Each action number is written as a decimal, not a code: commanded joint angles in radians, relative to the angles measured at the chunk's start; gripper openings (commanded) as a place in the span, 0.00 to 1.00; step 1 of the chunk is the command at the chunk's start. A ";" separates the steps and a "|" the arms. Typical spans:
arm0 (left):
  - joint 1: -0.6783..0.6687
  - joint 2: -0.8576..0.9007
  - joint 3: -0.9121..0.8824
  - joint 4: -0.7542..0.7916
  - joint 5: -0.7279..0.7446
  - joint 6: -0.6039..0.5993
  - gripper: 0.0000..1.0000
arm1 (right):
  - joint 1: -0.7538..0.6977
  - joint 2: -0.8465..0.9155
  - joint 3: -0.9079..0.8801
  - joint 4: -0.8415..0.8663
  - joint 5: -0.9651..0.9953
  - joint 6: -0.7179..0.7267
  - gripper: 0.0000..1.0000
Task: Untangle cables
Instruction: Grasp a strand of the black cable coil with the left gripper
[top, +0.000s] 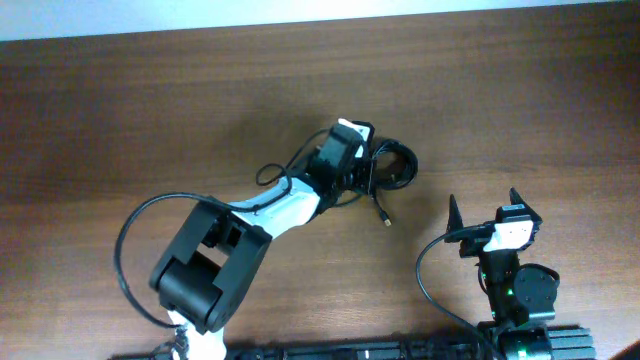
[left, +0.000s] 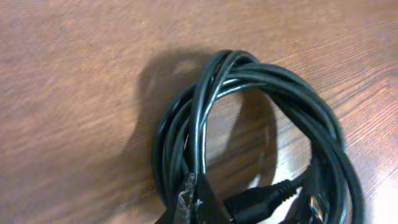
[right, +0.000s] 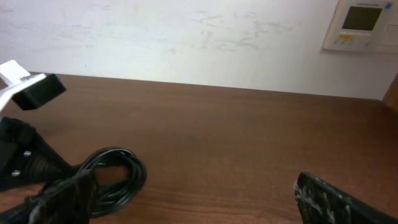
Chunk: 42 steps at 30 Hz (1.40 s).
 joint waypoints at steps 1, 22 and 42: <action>0.034 -0.116 -0.013 -0.160 -0.073 -0.093 0.00 | 0.008 -0.006 -0.005 -0.006 0.002 -0.007 0.99; -0.018 -0.003 -0.014 -0.188 -0.114 -0.214 0.33 | 0.008 -0.006 -0.005 -0.006 0.002 -0.007 0.99; 0.171 -0.283 0.056 -0.750 -0.291 0.072 0.61 | 0.008 -0.006 -0.005 -0.006 0.002 -0.007 0.99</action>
